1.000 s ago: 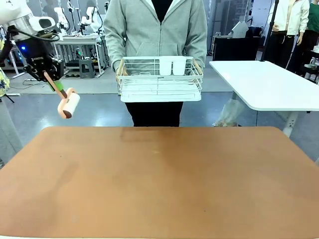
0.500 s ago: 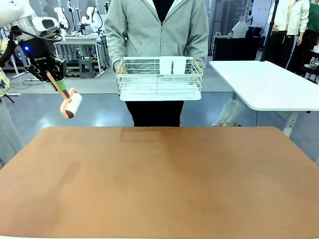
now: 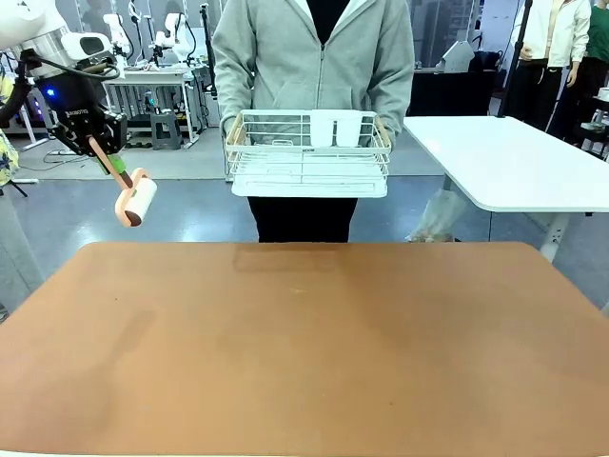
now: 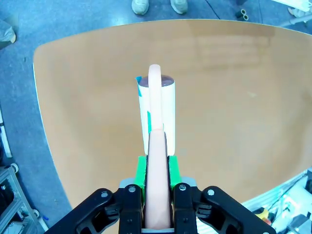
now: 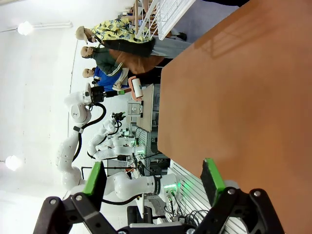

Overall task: Clean the table.
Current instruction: Place the Lint Roller down when the Dish drying rack is positioned in the middle of the table.

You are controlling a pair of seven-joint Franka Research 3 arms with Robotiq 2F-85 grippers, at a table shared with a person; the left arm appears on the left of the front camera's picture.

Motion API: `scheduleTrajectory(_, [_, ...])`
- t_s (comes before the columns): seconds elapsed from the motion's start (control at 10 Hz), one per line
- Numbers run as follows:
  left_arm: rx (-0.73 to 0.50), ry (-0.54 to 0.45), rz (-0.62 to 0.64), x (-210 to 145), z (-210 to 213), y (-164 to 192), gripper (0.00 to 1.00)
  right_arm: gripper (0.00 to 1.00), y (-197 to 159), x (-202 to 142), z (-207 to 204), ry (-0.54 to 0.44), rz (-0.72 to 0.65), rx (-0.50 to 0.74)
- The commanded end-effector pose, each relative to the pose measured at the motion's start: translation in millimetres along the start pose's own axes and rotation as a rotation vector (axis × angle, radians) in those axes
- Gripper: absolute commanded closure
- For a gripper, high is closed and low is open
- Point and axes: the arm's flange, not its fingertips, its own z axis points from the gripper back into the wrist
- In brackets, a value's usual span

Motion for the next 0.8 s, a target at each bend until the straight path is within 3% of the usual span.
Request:
scheduleTrajectory(0.0, [0.002,-0.002,-0.01,-5.7,2.9,1.5,0.79,0.0,2.8,-0.7,-0.6,-0.008,0.018,0.012])
scheduleTrajectory(0.7, [0.002,-0.002,-0.01,-5.7,2.9,1.5,0.79,0.0,2.8,-0.7,-0.6,-0.008,0.018,0.012])
